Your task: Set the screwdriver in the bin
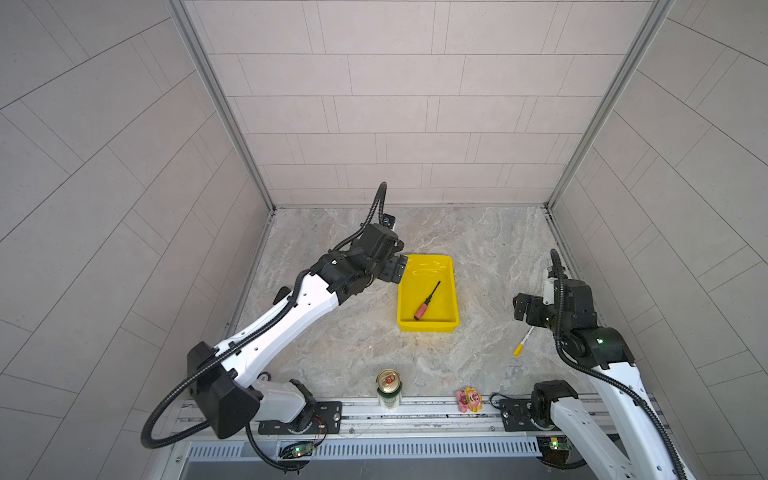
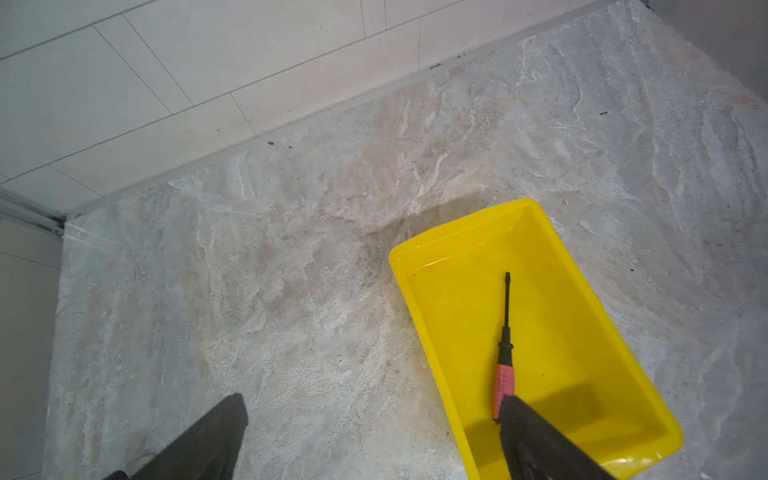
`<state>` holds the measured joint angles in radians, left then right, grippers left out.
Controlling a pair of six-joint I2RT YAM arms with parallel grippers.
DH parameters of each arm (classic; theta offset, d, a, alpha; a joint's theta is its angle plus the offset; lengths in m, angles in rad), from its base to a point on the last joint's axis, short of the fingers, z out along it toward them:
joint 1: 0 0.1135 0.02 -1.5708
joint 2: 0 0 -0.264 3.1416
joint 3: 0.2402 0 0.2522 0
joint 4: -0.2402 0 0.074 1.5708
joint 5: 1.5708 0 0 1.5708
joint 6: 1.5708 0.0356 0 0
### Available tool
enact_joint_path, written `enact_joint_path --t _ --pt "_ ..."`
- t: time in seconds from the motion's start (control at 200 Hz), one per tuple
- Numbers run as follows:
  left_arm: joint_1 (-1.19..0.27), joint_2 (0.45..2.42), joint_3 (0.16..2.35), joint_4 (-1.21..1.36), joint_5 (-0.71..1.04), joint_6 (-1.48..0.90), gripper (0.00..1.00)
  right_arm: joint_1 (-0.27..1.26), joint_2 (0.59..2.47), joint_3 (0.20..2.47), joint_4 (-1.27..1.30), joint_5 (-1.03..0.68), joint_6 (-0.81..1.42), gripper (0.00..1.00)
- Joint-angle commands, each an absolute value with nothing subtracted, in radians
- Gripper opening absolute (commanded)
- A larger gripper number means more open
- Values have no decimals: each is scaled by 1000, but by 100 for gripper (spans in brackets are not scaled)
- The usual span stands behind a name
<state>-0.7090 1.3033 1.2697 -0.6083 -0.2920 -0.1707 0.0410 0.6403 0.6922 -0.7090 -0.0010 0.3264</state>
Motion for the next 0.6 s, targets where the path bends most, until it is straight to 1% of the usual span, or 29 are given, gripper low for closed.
enact_joint_path --t 0.0,0.085,0.185,0.27,0.345,0.42,0.49,0.545,0.596 --pt "-709 1194 1141 -401 -433 -178 100 47 620 643 -594 33 389 99" --pt "-708 1122 1040 -298 -501 -233 100 46 628 625 -498 23 396 99" --pt "-709 1057 953 -224 -430 -141 100 46 660 597 -427 65 377 99" --pt "-708 1013 892 -175 -415 -108 100 46 705 602 -384 73 352 99" --pt "-707 986 825 -102 -429 -76 100 47 759 606 -359 78 338 99" --pt "-702 967 757 -12 -462 -3 100 47 814 613 -342 52 274 99" --pt "-681 960 715 24 -469 90 100 48 864 639 -333 21 216 99" --pt "-643 967 704 17 -519 71 100 48 895 660 -321 36 229 99" --pt "-581 970 696 -2 -472 55 100 49 917 671 -297 45 236 99"
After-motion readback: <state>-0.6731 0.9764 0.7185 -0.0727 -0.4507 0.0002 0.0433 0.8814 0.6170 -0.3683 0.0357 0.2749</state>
